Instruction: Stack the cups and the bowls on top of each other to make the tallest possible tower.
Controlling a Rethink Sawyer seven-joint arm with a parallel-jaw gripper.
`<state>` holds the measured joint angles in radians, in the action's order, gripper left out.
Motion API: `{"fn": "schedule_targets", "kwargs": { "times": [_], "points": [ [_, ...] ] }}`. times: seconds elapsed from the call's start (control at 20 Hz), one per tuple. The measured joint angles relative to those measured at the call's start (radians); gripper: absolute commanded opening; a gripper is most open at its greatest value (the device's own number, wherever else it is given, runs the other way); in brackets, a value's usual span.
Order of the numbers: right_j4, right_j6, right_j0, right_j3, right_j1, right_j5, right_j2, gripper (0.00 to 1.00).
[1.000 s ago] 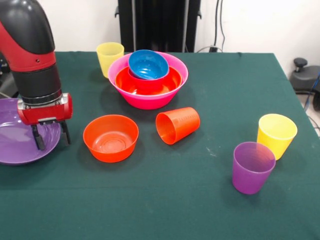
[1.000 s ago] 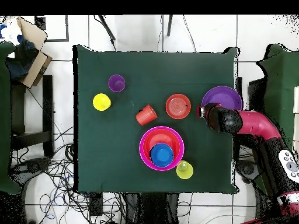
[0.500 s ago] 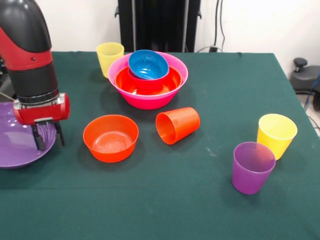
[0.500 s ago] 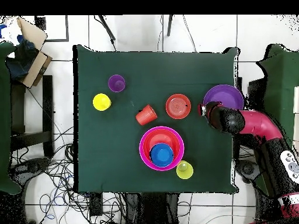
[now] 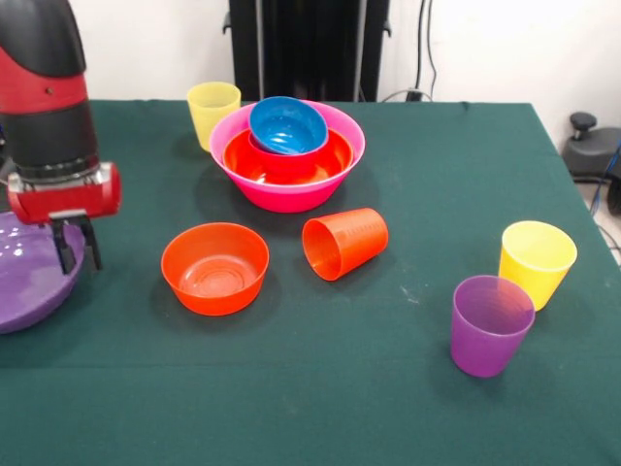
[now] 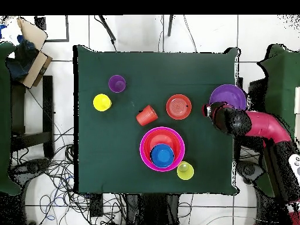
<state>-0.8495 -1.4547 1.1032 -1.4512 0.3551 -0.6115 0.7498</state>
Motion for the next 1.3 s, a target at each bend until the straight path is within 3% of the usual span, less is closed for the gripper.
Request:
{"fn": "schedule_targets", "kwargs": {
  "times": [0.45, 0.85, 1.3],
  "points": [
    [0.052, 0.000, 0.000, -0.063, 0.139, 0.000, 0.000, 0.00],
    [0.082, 0.000, 0.000, -0.107, 0.199, -0.004, 0.000, 0.00],
    [0.177, 0.000, -0.003, -0.208, 0.326, -0.049, 0.000, 0.00]
  ]
}}
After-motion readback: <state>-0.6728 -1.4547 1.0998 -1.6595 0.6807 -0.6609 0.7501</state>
